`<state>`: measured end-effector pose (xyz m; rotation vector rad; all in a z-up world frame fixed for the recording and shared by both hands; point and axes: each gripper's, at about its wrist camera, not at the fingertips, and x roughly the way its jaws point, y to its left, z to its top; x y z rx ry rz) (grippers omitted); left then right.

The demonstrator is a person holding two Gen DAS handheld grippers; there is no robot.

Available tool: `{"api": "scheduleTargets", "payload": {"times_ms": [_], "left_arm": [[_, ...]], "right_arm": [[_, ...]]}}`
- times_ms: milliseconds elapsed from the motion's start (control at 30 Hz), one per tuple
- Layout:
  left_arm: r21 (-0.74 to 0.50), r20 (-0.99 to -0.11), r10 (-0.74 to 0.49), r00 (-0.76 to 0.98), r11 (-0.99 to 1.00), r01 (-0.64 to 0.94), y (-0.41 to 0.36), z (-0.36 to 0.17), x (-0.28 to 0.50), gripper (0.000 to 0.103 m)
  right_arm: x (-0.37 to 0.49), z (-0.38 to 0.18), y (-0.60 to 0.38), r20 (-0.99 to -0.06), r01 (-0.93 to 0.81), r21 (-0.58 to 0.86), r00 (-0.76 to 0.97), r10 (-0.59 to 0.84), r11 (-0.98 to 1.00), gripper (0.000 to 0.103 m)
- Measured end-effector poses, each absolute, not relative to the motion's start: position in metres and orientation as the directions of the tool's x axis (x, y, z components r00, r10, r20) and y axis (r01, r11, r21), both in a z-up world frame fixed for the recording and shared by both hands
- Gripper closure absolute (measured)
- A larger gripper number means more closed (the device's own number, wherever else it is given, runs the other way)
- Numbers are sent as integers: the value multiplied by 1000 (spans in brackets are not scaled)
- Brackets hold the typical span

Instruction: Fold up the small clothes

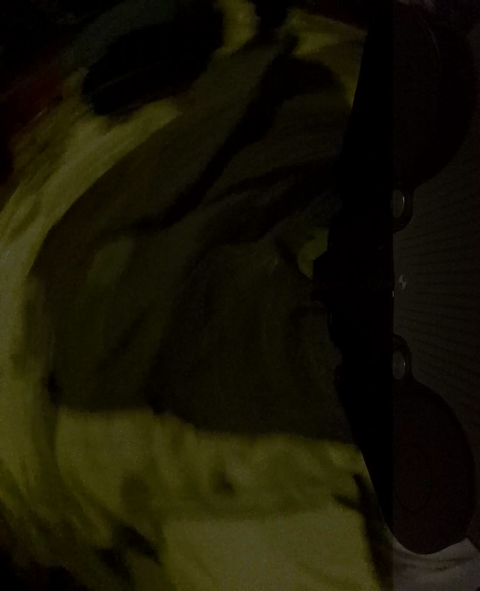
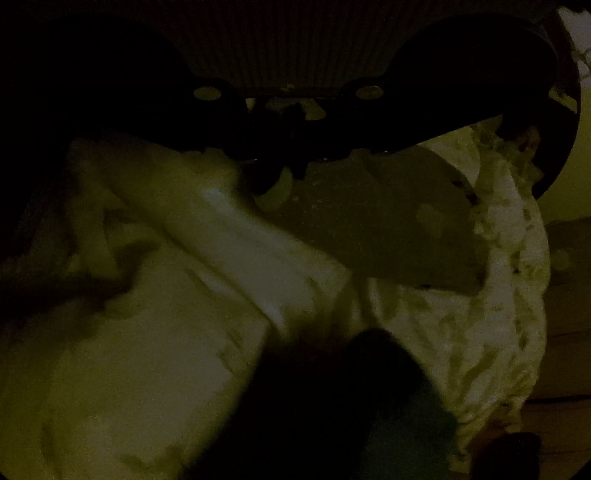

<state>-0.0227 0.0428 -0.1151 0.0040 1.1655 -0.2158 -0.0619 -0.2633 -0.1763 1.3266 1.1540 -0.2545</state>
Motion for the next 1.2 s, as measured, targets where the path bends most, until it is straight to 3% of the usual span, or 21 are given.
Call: {"api": "scheduleTargets", "payload": {"times_ms": [200,233,400,533,600,667,700,733,933,1200], "left_arm": [[-95,-846,-7,533,986,-138,145,-42,-1,37],[-84,-832,23,555,983,-166,160,-31,4,42],[21,-753,196,629,962,-274,229,19,40,43],[98,-722,283,631,945,-312,262,31,68,43],[87,-730,274,626,946,-313,269,33,77,45],[35,-759,194,622,966,-257,268,30,81,31],[19,-772,158,615,974,-225,263,27,82,12],[18,-781,137,610,980,-197,257,23,80,0],[13,-833,7,552,1000,7,209,-15,61,0],[65,-894,36,447,997,48,186,-75,61,0]], "right_arm": [[-30,-106,-265,-787,534,610,494,370,586,98],[-22,-91,-265,-782,481,604,511,357,636,98],[18,-29,-273,-741,282,558,593,315,781,98],[46,-1,-300,-714,250,538,642,278,805,98],[55,7,-312,-713,252,514,656,246,820,98],[65,9,-323,-722,267,490,657,215,830,98],[68,10,-330,-723,277,482,662,198,831,98],[70,11,-337,-722,284,471,669,180,835,98],[75,2,-385,-740,396,445,668,81,803,98],[76,-37,-409,-791,517,438,610,43,735,98]]}}
